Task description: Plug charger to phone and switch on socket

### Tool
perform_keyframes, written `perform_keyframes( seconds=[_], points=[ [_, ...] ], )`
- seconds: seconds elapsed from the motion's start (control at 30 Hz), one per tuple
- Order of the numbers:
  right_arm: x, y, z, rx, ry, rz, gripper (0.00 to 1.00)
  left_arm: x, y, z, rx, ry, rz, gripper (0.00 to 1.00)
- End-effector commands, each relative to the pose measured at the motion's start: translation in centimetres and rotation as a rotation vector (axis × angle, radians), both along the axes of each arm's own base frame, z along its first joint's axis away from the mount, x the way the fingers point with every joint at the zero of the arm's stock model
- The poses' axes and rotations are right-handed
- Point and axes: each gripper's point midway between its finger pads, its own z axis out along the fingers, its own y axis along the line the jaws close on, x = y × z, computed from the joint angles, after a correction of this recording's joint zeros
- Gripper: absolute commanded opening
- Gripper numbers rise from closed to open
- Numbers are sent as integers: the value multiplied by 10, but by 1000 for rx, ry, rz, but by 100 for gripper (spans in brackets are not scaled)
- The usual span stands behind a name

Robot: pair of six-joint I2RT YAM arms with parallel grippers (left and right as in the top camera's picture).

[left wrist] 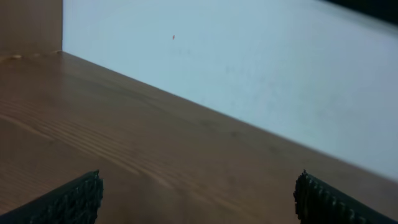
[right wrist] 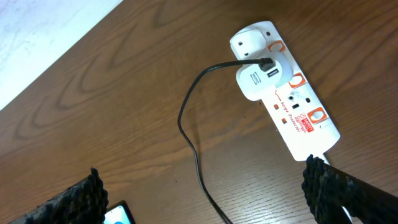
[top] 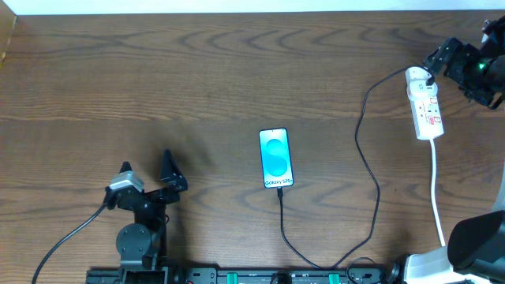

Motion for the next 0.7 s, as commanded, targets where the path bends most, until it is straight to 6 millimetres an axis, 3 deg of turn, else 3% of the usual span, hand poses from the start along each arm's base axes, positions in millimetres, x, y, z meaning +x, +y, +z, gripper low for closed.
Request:
perform_keyframes(
  seconds=[0.0, 0.2, 0.67],
  points=[
    [-1, 1, 2, 9, -4, -6, 99, 2, -5, -7, 143, 23, -36, 98],
    [-1, 1, 2, 9, -4, -6, 99, 1, -7, -44, 183, 149, -58, 98],
    [-1, 1, 2, 9, -4, -6, 99, 1, -8, -45, 182, 152, -66, 98]
  ],
)
